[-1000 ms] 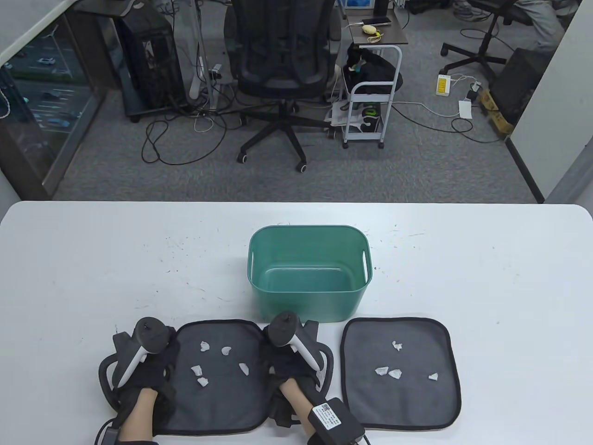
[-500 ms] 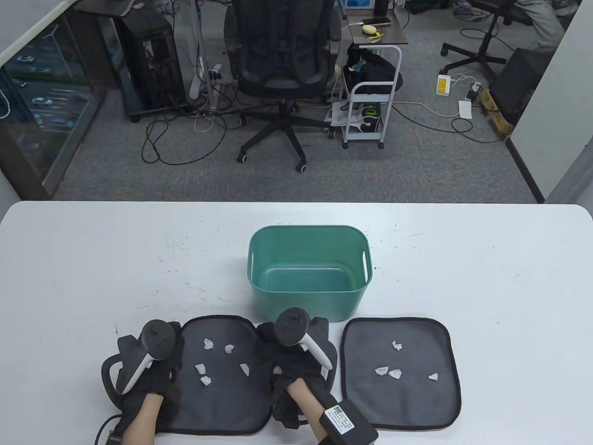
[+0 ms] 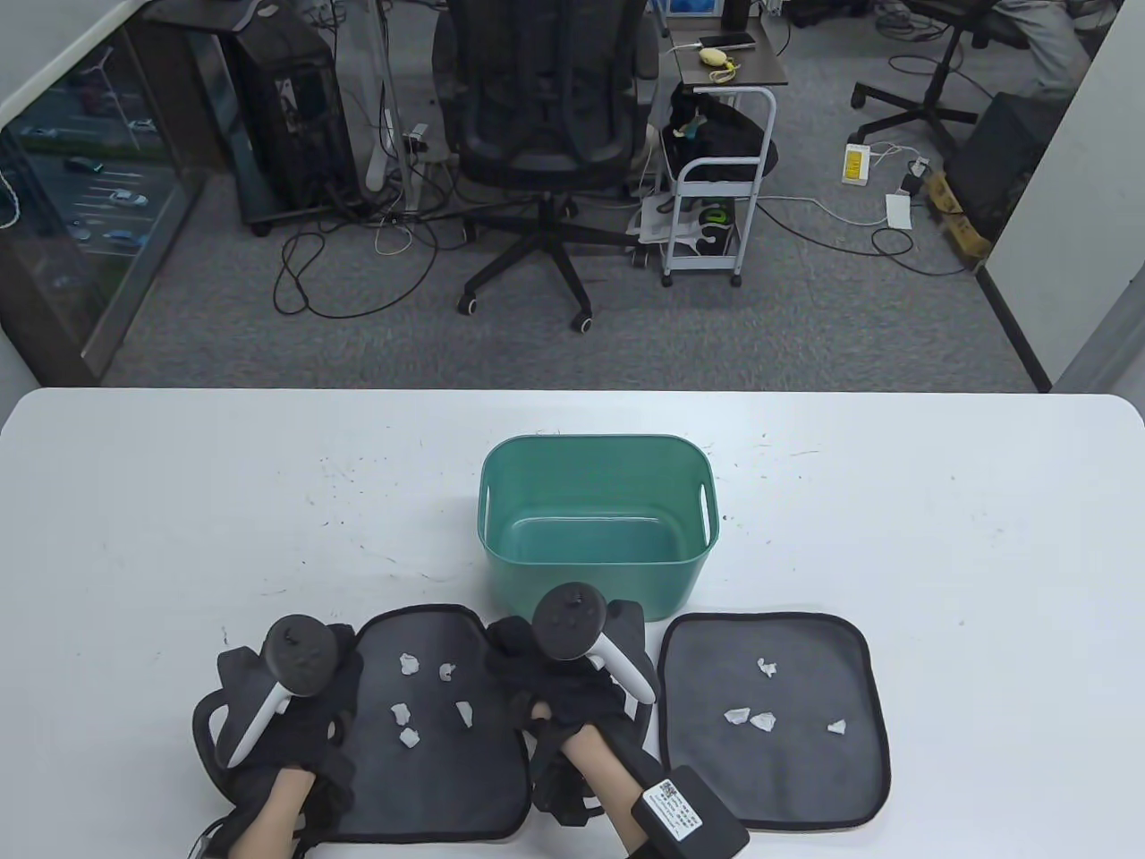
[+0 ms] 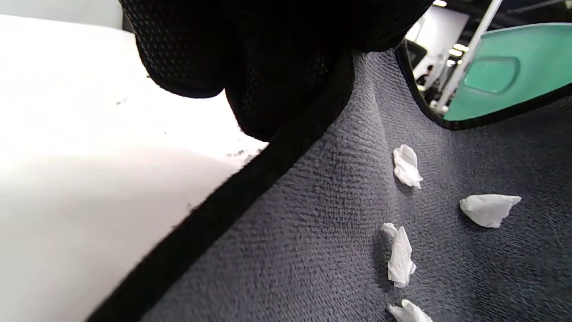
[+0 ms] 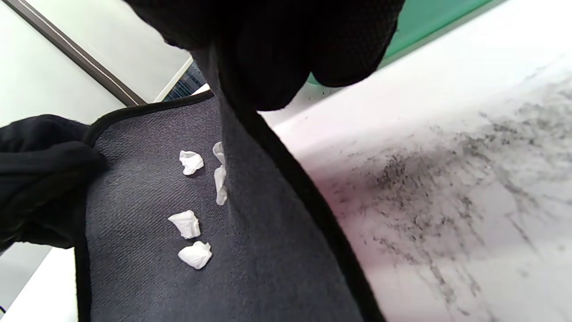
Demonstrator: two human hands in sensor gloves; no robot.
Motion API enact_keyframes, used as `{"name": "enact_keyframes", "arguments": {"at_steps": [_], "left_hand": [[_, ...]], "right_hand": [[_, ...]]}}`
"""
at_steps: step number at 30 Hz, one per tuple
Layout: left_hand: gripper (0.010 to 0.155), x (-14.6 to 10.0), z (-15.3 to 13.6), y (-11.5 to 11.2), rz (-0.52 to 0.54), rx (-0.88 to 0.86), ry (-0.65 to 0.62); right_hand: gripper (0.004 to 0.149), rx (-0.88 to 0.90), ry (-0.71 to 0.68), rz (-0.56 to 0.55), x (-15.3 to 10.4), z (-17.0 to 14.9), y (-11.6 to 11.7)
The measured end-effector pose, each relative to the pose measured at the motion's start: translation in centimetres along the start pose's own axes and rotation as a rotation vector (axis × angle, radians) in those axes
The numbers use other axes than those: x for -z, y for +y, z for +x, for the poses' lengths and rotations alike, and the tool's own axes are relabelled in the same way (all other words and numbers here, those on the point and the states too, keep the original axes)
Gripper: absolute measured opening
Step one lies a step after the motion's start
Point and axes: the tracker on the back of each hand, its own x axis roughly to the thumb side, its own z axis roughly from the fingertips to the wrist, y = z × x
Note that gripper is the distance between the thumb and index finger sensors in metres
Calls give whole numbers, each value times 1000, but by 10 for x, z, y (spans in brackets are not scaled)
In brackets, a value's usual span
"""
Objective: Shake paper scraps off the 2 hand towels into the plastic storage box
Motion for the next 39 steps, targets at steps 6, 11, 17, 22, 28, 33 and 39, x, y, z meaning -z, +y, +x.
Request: {"name": "enact_keyframes", "arguments": {"at_steps": [6, 11, 17, 22, 28, 33, 39], "left_hand": [[43, -14, 17, 21, -39, -17, -54], [43, -21, 34, 40, -70, -25, -98], [43, -25, 57, 67, -98, -77, -164], [43, -21, 82, 88, -128, -96, -199], [43, -15, 118, 107, -148, -106, -236], [43, -9, 147, 119, -138, -97, -257], [43, 0, 174, 129, -122, -100, -269]], "right_hand": [[39, 34, -12, 29, -11, 8, -17], [39, 26, -34, 28, -20, 14, -37], [39, 113, -89, 56, -33, 18, -65], [39, 138, -84, 43, -39, 19, -91], [39, 213, -83, 6, -43, 12, -126], [39, 273, -52, 7, -42, 4, -153], [39, 319, -18, -34, -38, -6, -179]]}}
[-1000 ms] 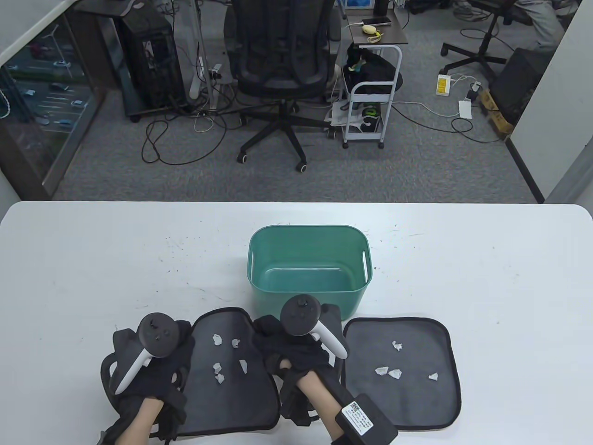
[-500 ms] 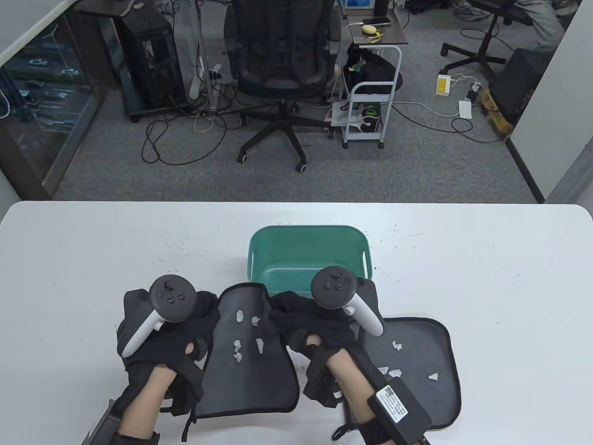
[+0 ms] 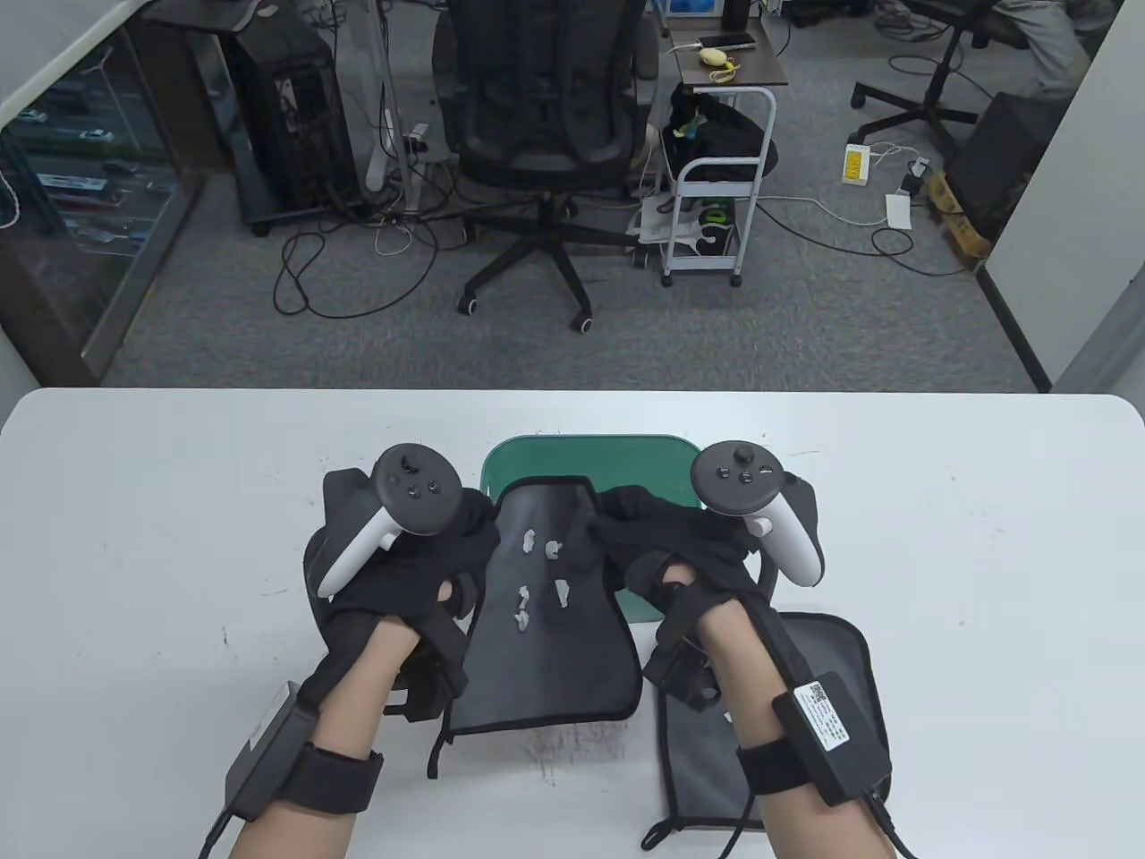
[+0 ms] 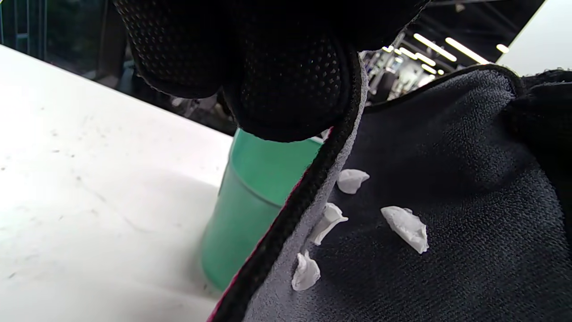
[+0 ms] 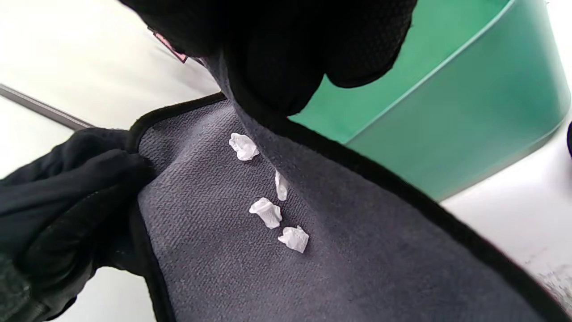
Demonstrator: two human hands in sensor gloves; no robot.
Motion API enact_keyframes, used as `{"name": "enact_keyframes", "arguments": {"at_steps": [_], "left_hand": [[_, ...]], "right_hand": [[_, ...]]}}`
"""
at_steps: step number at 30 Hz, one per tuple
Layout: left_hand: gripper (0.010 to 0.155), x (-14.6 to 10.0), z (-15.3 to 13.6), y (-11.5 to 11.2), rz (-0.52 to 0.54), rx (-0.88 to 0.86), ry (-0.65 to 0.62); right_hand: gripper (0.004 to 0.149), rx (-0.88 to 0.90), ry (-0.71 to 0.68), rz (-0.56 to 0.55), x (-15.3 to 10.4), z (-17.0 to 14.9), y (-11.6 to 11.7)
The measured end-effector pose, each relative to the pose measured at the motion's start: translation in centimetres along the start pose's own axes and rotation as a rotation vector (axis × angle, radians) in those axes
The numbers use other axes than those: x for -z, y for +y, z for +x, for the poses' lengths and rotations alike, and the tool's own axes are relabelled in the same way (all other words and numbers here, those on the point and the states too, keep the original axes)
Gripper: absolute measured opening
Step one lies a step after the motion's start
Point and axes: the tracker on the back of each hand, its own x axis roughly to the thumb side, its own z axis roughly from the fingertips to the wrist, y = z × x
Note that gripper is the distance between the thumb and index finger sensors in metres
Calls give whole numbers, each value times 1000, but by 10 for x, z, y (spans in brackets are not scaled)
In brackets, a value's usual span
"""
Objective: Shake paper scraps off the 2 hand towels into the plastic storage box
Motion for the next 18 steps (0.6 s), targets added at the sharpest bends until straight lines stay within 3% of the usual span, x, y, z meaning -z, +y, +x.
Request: {"name": "enact_keyframes", "arguments": {"at_steps": [10, 18], "left_hand": [[43, 31, 35, 20, 82, -29, -20], [43, 57, 47, 25, 159, -89, -30]], "right_hand": [[39, 120, 17, -82, 2, 5, -44], [39, 222, 21, -189, 9, 3, -68]]}}
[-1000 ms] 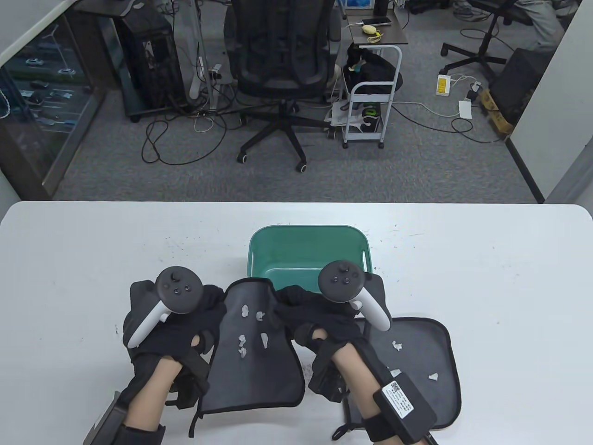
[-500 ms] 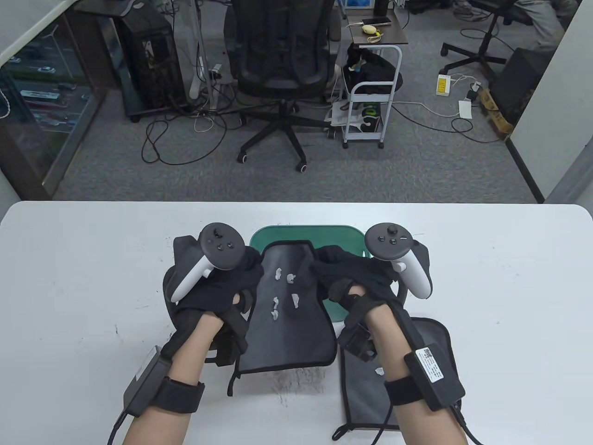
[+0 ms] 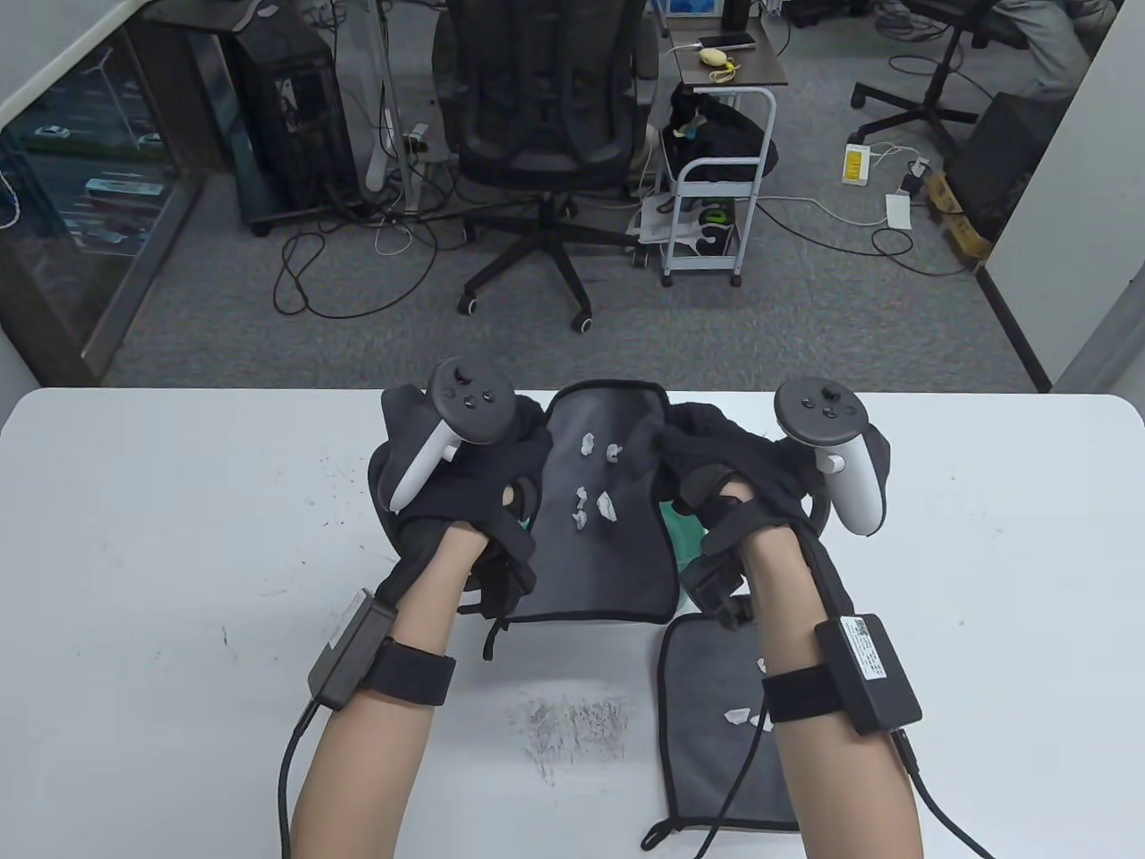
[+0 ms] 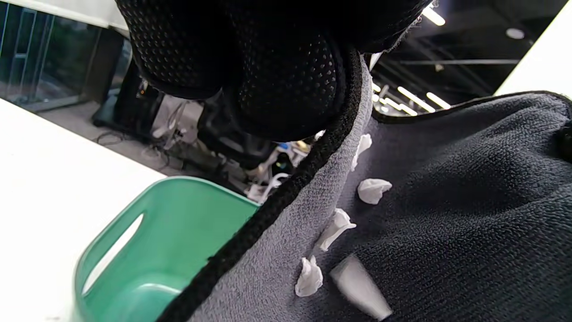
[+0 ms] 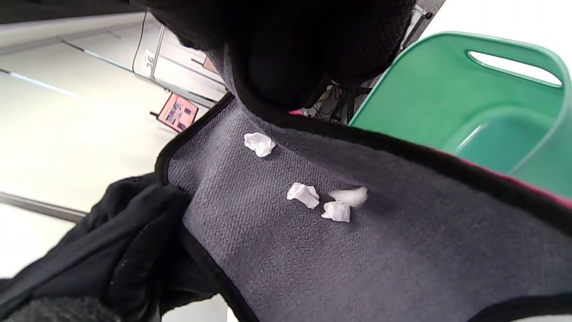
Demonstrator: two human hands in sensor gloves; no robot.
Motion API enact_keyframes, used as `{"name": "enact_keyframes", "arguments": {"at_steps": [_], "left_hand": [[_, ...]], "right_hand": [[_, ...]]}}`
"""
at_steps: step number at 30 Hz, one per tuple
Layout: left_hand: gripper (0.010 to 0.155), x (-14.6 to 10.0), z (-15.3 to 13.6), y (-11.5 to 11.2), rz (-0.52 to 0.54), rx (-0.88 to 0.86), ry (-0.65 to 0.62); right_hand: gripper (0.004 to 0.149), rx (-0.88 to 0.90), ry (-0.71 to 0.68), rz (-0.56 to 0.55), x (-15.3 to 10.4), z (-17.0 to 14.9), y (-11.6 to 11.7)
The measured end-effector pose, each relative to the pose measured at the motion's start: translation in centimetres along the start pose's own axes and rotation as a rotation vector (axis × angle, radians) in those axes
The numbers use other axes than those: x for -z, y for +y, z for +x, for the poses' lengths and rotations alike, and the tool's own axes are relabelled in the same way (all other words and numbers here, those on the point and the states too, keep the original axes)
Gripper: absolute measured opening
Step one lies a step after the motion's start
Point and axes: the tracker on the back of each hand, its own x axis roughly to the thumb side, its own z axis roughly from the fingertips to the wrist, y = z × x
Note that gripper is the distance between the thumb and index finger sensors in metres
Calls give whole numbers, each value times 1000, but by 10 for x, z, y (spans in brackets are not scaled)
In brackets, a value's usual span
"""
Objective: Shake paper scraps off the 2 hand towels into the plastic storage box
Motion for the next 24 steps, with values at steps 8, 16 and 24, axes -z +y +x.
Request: {"name": "enact_keyframes", "arguments": {"at_steps": [8, 16, 24], "left_hand": [[43, 17, -3, -1, 84, -68, 9], [43, 22, -15, -6, 285, -164, -59], [42, 28, -31, -57, 257, -42, -98]], "right_hand": [[39, 87, -26, -77, 13, 0, -6], [38, 22, -204, -197, 19, 1, 2], [38, -273, -162, -219, 27, -24, 24]]}}
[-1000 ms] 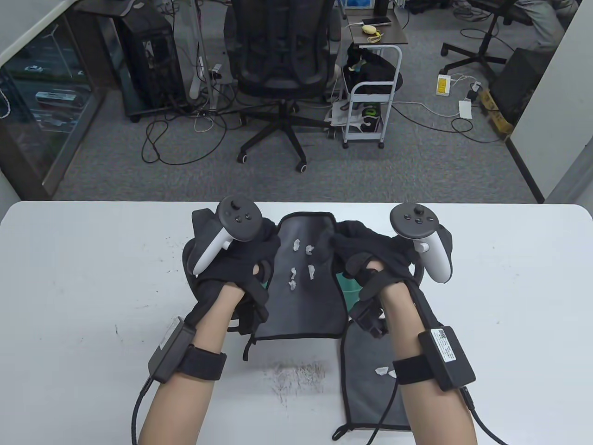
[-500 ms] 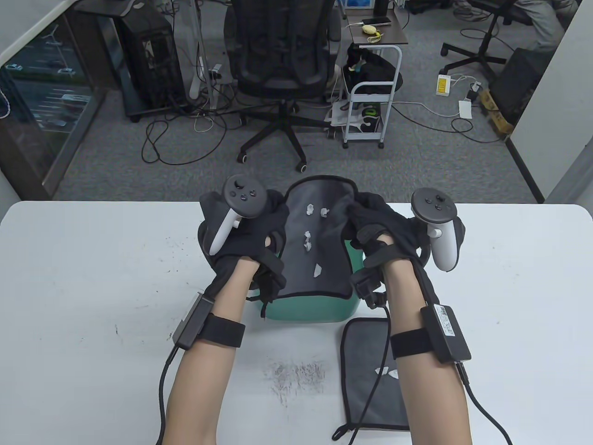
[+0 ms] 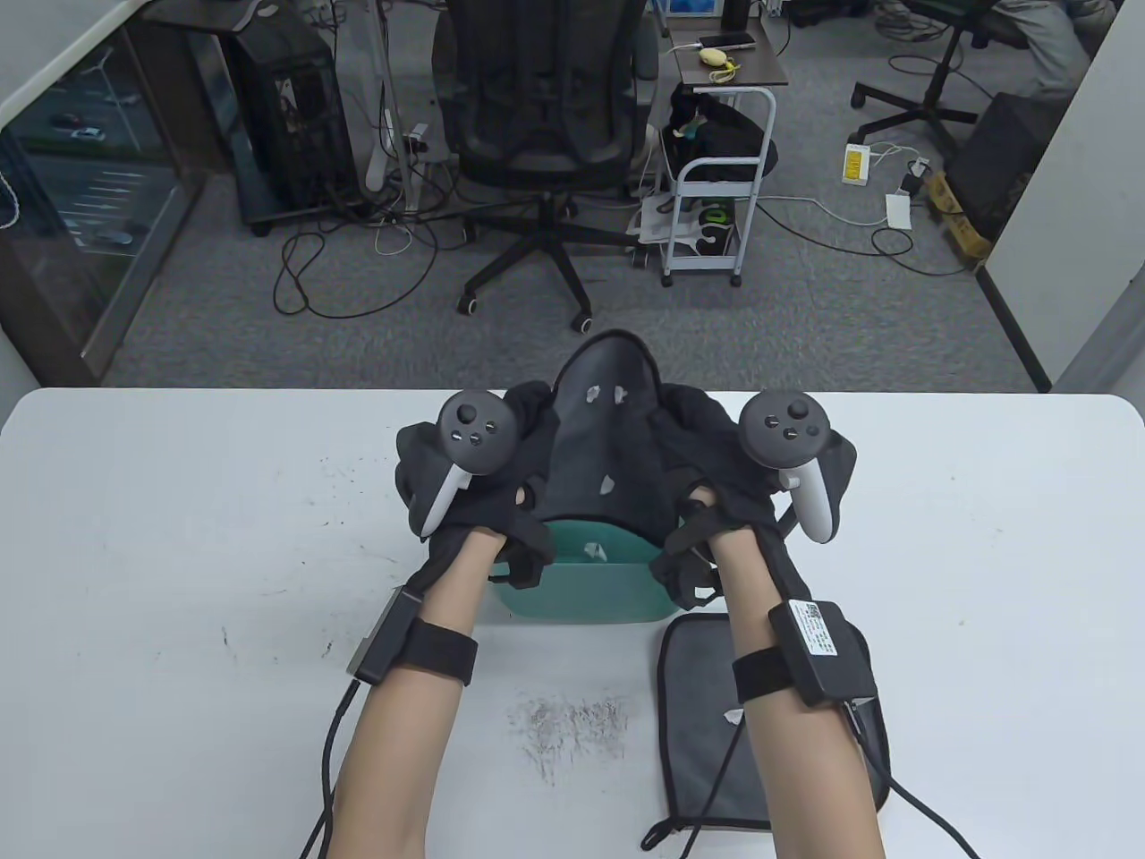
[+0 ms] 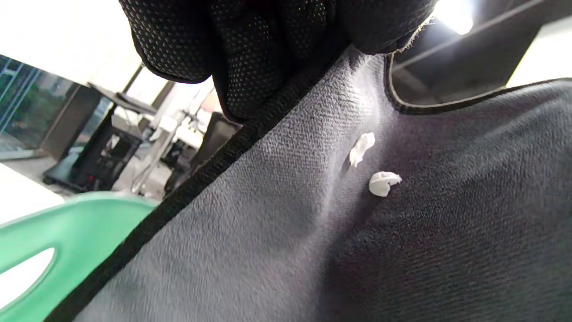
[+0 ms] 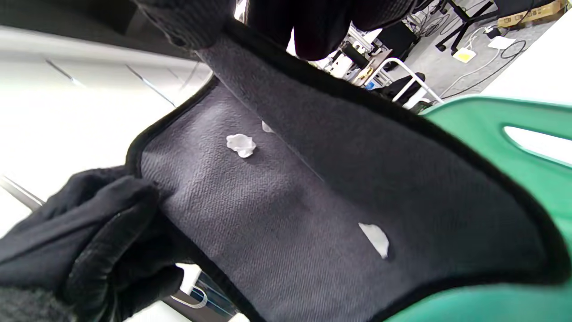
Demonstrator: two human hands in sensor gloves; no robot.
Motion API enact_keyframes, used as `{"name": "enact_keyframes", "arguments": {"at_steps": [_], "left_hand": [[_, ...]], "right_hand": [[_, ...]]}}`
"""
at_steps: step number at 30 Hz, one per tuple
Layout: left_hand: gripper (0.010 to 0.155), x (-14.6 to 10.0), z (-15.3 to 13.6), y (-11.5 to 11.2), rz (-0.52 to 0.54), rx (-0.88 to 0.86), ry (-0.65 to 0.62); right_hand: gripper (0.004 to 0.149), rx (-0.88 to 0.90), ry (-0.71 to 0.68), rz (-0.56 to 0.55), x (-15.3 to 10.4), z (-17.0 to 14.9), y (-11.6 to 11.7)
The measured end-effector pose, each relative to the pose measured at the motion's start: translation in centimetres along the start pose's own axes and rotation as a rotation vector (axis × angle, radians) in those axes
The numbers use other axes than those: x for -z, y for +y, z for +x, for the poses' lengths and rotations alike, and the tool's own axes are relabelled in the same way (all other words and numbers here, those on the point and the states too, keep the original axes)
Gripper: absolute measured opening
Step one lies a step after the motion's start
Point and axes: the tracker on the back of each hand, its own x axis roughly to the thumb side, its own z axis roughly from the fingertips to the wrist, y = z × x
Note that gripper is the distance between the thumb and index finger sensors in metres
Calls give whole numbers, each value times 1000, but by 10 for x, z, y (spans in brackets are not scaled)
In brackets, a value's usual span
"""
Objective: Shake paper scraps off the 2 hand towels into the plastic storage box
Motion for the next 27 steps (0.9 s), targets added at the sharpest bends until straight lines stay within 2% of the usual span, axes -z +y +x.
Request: {"name": "enact_keyframes", "arguments": {"at_steps": [3, 8, 14, 18, 24, 27], "left_hand": [[42, -2, -2, -6, -18, 4, 0], [42, -2, -8, 0, 4, -23, 17], [42, 2, -28, 8, 93, -65, 62], [41, 4, -40, 7, 92, -70, 70], [41, 5, -46, 5, 113, -41, 85], [41, 6, -49, 5, 95, -49, 83]], "right_hand": [[38, -14, 9, 11, -1, -6, 2], [38, 25, 25, -4, 0, -16, -5], [37, 104, 73, -113, 3, -40, -15], [37, 125, 110, -181, 5, -60, -16], [37, 121, 124, -239, 6, -74, -15], [37, 134, 130, -213, 6, -77, -15]]}}
